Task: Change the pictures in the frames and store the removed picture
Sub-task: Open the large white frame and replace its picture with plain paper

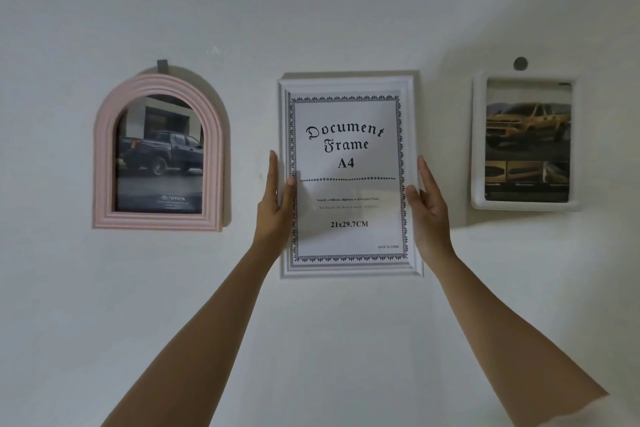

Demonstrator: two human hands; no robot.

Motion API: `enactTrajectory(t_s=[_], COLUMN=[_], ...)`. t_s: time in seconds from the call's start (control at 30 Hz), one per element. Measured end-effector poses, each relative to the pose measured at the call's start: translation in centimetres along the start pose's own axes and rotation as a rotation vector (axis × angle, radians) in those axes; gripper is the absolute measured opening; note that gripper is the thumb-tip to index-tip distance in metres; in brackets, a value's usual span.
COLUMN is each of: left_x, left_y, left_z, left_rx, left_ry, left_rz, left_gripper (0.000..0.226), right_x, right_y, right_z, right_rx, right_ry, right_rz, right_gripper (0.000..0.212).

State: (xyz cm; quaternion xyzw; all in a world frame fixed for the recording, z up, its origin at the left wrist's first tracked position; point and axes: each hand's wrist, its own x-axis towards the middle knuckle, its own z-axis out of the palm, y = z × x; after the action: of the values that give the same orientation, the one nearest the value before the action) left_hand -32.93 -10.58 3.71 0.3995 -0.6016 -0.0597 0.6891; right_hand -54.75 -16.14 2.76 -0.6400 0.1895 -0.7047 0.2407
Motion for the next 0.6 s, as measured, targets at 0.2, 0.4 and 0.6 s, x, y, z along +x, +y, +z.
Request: enactTrajectory(t_s=[0.2, 0.4, 0.6], left_x=[-1.0, -2.7, -4.3], left_y=[-1.2, -2.2, -2.5], left_z=[-0.1, 0.1, 0.5], left_rx=[-0.031, -0.01, 0.023], left_ry=[-0.029, -0.034, -0.028], left_rz=[-0.032, -0.061, -0.07], left_gripper=[0.055, 0.054, 0.054], right_x=[-1.4, -2.7, -4.5], right_y=[2.0, 3.9, 4.1], right_z=[-0.2, -0.6, -0.5], right_rx=[0.03, -0.003, 0.013], right_ry=[-0.003, -0.016, -0.023], right_rz=[0.011, 0.057, 0.064], right_gripper=[0.05, 0.057, 0.052])
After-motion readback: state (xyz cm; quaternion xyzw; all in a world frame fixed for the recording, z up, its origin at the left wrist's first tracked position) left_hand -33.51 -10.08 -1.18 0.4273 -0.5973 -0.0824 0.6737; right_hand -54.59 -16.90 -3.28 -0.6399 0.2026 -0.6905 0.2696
